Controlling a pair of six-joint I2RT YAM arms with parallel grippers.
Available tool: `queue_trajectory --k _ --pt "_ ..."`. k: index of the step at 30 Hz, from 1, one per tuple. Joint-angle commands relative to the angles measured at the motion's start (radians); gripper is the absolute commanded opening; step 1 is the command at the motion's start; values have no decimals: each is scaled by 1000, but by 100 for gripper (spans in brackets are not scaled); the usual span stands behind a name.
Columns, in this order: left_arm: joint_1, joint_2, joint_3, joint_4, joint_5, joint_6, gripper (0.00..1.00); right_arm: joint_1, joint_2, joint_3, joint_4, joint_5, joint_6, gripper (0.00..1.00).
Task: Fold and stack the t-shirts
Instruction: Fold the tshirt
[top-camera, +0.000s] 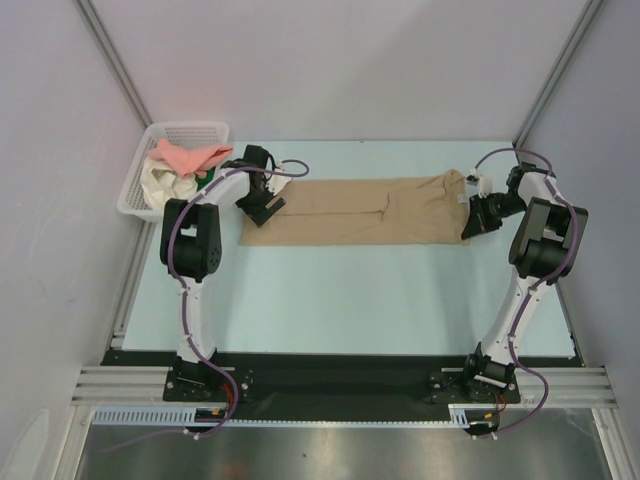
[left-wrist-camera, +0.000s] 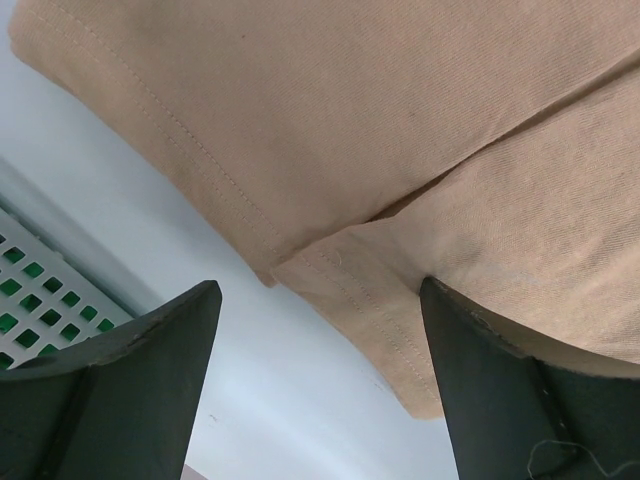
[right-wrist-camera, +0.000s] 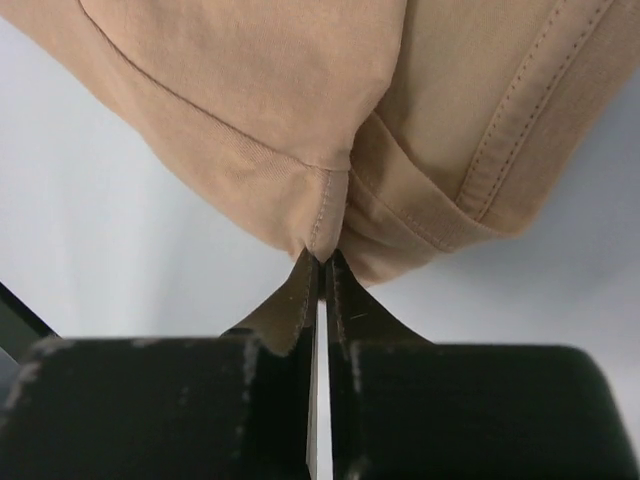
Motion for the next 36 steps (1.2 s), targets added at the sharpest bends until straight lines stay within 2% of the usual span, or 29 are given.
queue_trajectory --k 1,9,11,12,14,15,18,23,29,32,36 --pt "19 38 -12 0 -38 -4 87 -16 -19 39 -37 16 -26 0" --pt "42 28 -29 27 -58 -7 86 -70 -8 74 -114 43 -59 2" --pt "42 28 -28 32 -61 -7 86 -73 -2 77 -120 51 -59 8" --pt "42 27 -22 32 -61 -8 86 -73 -2 76 -118 52 -56 16" --pt "42 22 -17 35 -63 -8 86 -73 -7 79 -121 54 -55 21" --pt "42 15 -17 41 -63 -5 86 -73 -10 82 -126 51 -55 28" --pt "37 -44 -37 84 -55 7 90 -75 -66 96 -129 39 -59 39" --pt "-2 -155 -81 152 -37 45 94 -72 -203 73 -40 10 -24 40" --pt "-79 -284 -222 228 -23 142 92 -9 -293 62 -23 25 -18 40" --pt "-85 -341 -296 210 -6 199 85 23 -306 54 -26 32 -13 40" --pt "-65 -370 -353 113 52 277 70 42 -310 51 -33 26 2 40"
